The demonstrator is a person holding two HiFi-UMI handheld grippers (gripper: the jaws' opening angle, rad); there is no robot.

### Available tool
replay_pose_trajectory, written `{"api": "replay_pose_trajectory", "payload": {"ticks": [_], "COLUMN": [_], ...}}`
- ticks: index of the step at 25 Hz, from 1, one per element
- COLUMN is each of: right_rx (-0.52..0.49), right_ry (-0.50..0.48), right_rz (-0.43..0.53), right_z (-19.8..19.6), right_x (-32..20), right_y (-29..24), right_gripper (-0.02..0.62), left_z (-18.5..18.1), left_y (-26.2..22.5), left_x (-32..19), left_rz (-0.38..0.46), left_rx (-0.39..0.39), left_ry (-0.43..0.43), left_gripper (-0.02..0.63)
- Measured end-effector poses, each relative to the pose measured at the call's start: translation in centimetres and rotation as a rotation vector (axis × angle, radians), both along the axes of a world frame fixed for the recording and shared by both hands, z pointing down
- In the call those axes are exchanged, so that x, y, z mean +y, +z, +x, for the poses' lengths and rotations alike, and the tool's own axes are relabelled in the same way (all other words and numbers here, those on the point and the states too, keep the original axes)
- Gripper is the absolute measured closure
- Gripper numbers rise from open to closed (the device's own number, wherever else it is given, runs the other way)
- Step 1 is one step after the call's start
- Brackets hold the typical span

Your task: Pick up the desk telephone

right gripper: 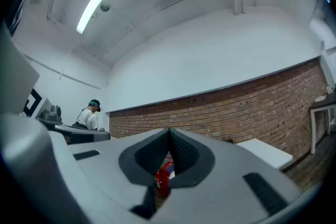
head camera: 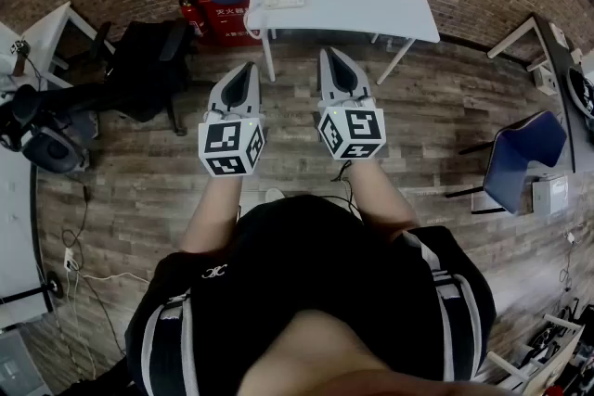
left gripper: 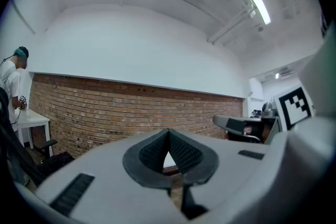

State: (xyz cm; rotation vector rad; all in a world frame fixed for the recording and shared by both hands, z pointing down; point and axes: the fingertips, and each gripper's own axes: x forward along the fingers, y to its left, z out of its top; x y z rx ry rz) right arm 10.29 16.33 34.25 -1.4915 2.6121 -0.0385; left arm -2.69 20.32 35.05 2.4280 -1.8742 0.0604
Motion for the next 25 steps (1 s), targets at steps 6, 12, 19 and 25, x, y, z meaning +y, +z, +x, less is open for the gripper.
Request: {"api": "replay_pose_trajectory", "payload": {"ticks": [6, 12, 19, 25], "right_rx": [-0.035, -0.073, -0.071, -0.076], "right_ry": [-0.012, -0.023, 0.007, 0.041], "right_rz": [-0.008, -0.007, -0.035, -0.042], "right_z": [-1.1, -2.5, -4.5, -4.8], "right_x": [-0.6, -1.1, -1.6, -1.5], "right_y": [-0.3, -0.4, 0.7, 1.4], "right_gripper": [0.597, 0.597, 0.597, 0.597], "left_z": [-1.5, -2.7, -4.7, -5.7], "left_y": [-0.2, 0.6, 1.1, 0.8], "left_x": [-0.5, -1.3, -2.1, -2.3], "left_rz": [0.0, -0.014, -0.008, 0.008], "left_rx": [0.009, -0.013, -0.013, 0.019], "left_ry": [-0.008, 0.014, 0.05, 0.085], "left_gripper": [0.606, 0.606, 0.606, 0.606]}}
